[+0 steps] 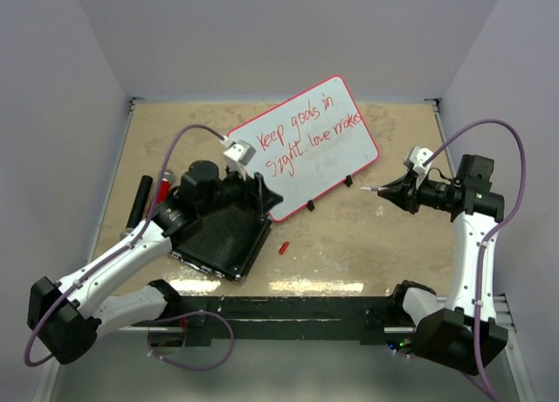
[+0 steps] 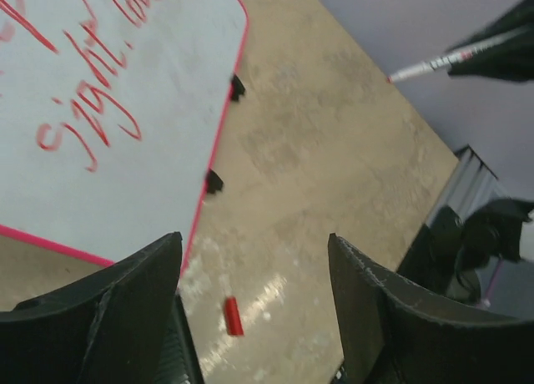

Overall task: Write a sentence on the whiteboard
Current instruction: Open the pen cap at the center of the board.

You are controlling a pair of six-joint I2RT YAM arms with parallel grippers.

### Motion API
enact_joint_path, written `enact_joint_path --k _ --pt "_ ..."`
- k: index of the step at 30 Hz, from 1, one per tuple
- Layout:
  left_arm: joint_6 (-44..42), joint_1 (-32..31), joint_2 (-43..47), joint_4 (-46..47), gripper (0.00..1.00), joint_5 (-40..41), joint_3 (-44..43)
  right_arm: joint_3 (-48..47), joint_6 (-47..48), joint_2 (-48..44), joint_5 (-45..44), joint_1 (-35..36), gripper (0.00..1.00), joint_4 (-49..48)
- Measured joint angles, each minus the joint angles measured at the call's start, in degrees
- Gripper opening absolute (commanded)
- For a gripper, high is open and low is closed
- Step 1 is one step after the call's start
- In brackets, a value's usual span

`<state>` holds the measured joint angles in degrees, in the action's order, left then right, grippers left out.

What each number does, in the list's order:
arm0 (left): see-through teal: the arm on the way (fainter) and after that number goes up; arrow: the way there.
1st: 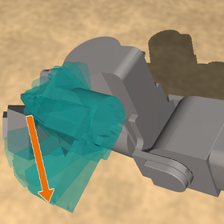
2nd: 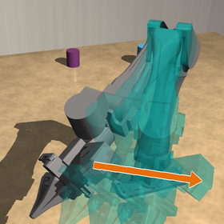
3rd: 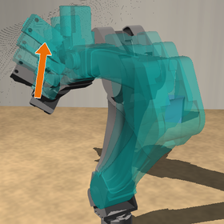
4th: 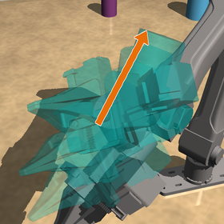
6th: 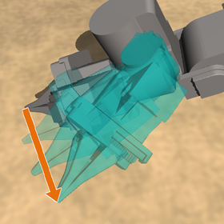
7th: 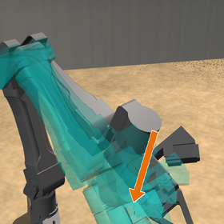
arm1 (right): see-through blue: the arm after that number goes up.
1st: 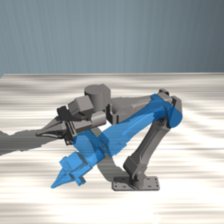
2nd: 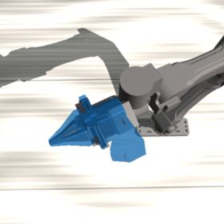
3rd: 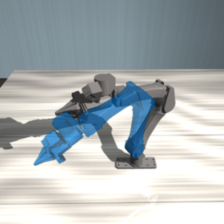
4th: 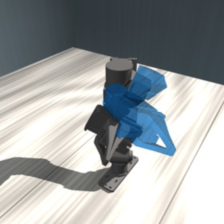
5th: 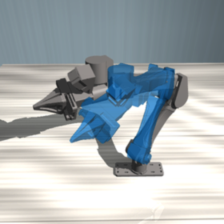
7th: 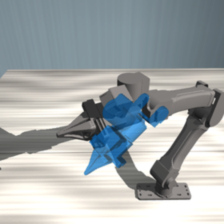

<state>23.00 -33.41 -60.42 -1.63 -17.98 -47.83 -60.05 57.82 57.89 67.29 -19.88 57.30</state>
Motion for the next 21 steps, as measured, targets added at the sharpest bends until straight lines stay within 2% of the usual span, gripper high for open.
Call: enact_joint_path --k 4,9,15,21 --pt "1.4 -11.7 -0.1 -8.5 0.54 6.9 0.4 0.6 0.1 0.1 -0.3 0.0 0.0 -0.1" --pt "2.1 -19.8 -8.5 -15.6 0.47 12.4 -0.3 0.6 0.2 0.1 -0.3 0.0 0.0 -0.3" --pt "1.9 -22.2 -19.2 -20.3 0.41 15.7 -3.3 1.1 0.2 -0.2 -0.3 0.0 0.0 -0.4" --pt "1.9 -22.9 -25.9 -20.4 0.38 17.0 -6.0 1.2 0.3 -0.2 -0.3 0.0 0.0 -0.4"
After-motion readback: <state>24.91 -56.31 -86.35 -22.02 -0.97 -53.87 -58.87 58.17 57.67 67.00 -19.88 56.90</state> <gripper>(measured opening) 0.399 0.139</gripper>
